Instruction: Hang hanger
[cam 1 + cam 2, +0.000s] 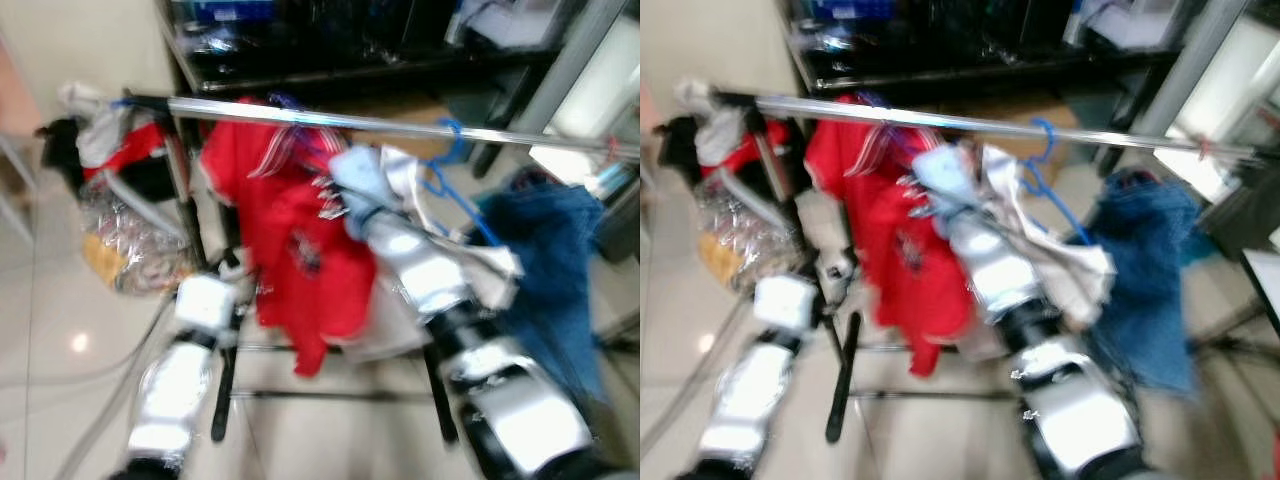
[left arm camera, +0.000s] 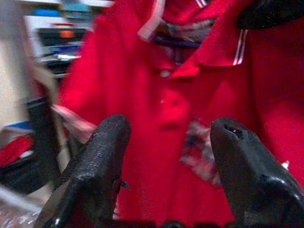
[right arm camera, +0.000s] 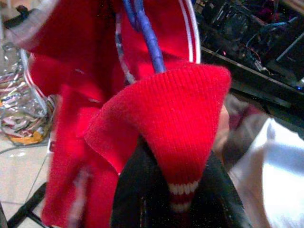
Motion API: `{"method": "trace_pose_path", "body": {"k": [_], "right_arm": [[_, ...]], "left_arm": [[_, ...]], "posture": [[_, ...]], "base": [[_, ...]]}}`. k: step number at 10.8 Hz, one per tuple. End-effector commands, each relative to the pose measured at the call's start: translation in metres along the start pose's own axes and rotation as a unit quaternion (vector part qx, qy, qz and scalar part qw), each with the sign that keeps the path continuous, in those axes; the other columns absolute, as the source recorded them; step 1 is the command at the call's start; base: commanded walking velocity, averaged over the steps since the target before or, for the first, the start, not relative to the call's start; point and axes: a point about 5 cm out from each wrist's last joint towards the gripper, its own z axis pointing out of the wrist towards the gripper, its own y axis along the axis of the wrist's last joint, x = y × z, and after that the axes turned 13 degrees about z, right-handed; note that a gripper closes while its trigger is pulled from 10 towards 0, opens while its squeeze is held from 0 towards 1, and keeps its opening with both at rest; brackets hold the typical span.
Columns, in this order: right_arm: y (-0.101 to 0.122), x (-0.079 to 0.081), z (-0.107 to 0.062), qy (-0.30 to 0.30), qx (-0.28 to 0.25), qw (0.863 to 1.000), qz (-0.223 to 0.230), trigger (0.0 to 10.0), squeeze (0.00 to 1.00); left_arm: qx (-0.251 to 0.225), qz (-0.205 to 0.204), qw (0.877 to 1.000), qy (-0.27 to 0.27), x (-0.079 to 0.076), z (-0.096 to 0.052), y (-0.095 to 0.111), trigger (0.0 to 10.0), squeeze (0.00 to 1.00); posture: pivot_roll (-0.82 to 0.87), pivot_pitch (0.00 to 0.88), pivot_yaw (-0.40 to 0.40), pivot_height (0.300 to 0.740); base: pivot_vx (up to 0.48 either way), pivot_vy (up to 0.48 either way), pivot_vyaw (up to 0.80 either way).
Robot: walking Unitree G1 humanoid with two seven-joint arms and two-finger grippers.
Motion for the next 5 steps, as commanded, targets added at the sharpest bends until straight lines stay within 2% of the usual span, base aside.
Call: {"method": "trace_pose_path", "body": {"k": [1, 5], "right_arm": [[0.0235, 0.0139, 0.0013, 0.015, -0.042, 0.999, 0.002, 10.0, 0.0], [0.0235, 0.0139, 0.0013, 0.015, -0.042, 0.999, 0.002, 10.0, 0.0]], "left_arm": [[0.015, 0.013, 1.0, 0.008, 0.0104, -0.0054, -0.0053, 10.0, 0.0], [0.015, 0.013, 1.0, 0.008, 0.0104, -0.0054, -0.0053, 10.0, 0.0]], "posture": [[0.1, 0.0, -0.08, 0.74], [0.1, 0.0, -0.08, 0.74]], "base": [[0.398, 0.0, 0.0], [0.398, 0.0, 0.0]]}}
